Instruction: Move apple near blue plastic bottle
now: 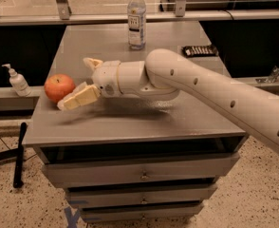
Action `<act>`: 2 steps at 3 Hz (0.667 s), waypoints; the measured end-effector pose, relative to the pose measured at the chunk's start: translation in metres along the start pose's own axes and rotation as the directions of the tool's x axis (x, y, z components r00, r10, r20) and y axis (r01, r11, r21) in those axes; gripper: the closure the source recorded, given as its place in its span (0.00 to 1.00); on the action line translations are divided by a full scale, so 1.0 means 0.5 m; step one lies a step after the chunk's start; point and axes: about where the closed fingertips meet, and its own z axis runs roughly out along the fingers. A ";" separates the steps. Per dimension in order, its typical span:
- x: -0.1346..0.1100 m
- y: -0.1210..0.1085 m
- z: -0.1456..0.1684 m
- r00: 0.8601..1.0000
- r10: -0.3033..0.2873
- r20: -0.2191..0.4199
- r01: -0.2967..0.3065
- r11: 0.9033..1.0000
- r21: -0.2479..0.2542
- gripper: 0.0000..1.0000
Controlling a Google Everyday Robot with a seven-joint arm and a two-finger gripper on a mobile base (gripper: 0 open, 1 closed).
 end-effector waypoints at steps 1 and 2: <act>0.012 0.004 0.036 1.000 0.021 0.000 -0.021 0.999 -0.031 0.00; 0.022 0.013 0.060 0.999 0.034 0.001 -0.034 0.997 -0.062 0.18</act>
Offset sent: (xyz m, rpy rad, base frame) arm -0.0006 0.0372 -0.0262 0.0108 0.0670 0.0803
